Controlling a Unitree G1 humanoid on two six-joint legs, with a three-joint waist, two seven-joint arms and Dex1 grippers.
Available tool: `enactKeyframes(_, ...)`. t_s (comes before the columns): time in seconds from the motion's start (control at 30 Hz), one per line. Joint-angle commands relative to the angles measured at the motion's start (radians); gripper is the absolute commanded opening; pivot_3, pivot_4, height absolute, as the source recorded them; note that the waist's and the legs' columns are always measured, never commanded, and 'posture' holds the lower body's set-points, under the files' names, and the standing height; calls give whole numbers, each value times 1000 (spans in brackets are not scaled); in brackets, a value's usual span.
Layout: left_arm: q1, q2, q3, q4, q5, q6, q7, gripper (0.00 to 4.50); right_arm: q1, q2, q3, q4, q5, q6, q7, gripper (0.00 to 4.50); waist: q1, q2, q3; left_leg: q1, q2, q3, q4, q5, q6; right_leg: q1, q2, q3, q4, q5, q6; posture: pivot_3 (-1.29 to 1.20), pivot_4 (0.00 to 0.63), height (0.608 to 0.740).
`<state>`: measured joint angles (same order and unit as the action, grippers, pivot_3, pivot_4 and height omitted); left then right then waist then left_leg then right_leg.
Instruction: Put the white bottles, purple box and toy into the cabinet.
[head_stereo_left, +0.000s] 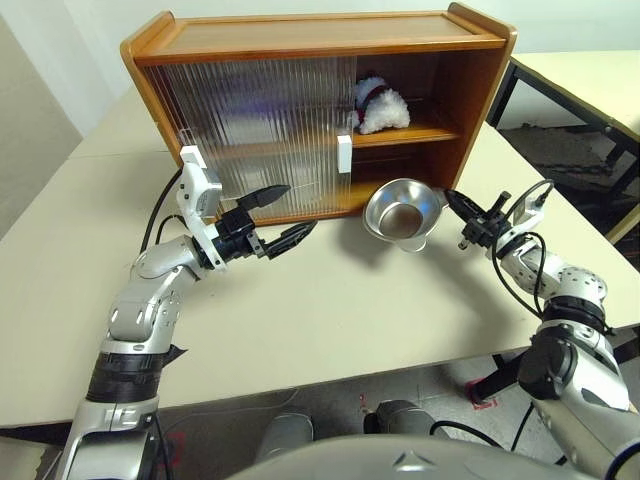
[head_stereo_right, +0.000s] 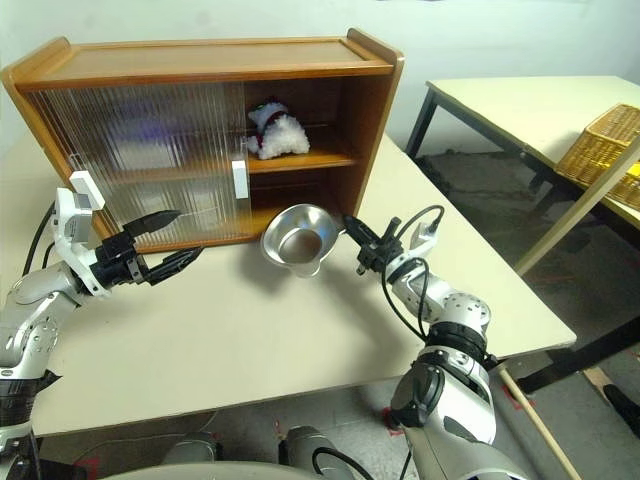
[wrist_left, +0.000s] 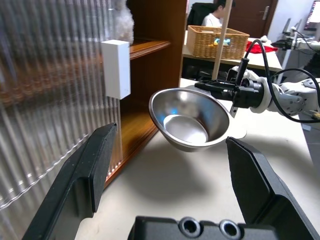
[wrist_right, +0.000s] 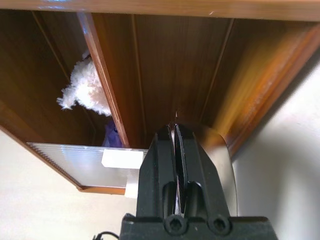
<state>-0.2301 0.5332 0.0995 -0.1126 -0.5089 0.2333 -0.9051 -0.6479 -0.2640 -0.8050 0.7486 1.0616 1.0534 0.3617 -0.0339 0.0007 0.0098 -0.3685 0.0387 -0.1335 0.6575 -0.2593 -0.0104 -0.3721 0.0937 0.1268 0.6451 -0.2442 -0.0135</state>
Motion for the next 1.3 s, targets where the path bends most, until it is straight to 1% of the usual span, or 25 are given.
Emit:
enactKeyframes(0.03, -4, 6, -7, -2, 12, -1, -4, 4500, -27, 16, -3, 21, 6, -51, -6, 29, 0, 0, 0, -1, 0, 0, 0, 0, 0, -1, 0, 0, 0, 0, 0, -47, 0, 740)
enactKeyframes(0.17, -2, 7, -5, -2, 12, -1, -4, 4500, -60, 39, 2, 68, -9, -139, 4, 29, -1, 0, 0, -4, 1, 1, 0, 0, 0, -5, 0, 0, 1, 2, 0, -47, 0, 740)
enactKeyframes(0.27, 1, 11, -2, -1, 13, -4, -6, 4500, -87, 45, -1, 120, -17, -203, 16, 29, -1, 0, 0, -5, 1, 1, 0, 0, 0, -7, 0, -1, 2, 5, 4, -42, 0, 740)
enactKeyframes(0.37, 7, 17, 3, -2, 13, -6, -9, 4500, -125, 51, -9, 194, -26, -288, 23, 29, -1, 0, 0, -5, 1, 1, 0, 0, 0, -8, 0, -1, 3, 5, 4, -39, 0, 740)
enactKeyframes(0.53, 14, 24, 11, -6, 10, -5, -9, 4500, -160, 71, -12, 254, -31, -373, 14, 29, -1, 0, 0, -5, 2, 0, 0, 0, 0, -9, 0, -1, 4, 5, 3, -23, 0, 740)
enactKeyframes(0.77, 35, 41, 25, -29, 1, 4, -3, 4500, -208, 124, -33, 333, -34, -539, 4, 29, 2, 1, 0, -7, 2, -8, 0, 0, 0, -11, 0, -1, 4, 7, -1, -8, 0, 740)
enactKeyframes(0.83, 42, 46, 29, -37, -2, 7, -1, 4500, -224, 138, -45, 358, -32, -592, 4, 29, 3, 1, 0, -8, 2, -9, 0, 0, 0, -12, 0, -1, 4, 11, -8, 0, 0, 740)
enactKeyframes(1.03, 50, 61, 40, -56, -6, 21, 4, 4500, -266, 160, -88, 442, -23, -734, 19, 29, 8, 1, 0, -12, 3, -12, 1, 0, 0, -15, 0, -3, 4, 12, -10, 10, 0, 740)
enactKeyframes(1.3, 46, 85, 59, -73, -12, 42, 7, 4500, -299, 176, -133, 524, -24, -879, 35, 29, 11, 1, 0, -12, 4, -13, 1, 0, 0, -16, -1, -3, 4, 12, -11, 28, 0, 740)
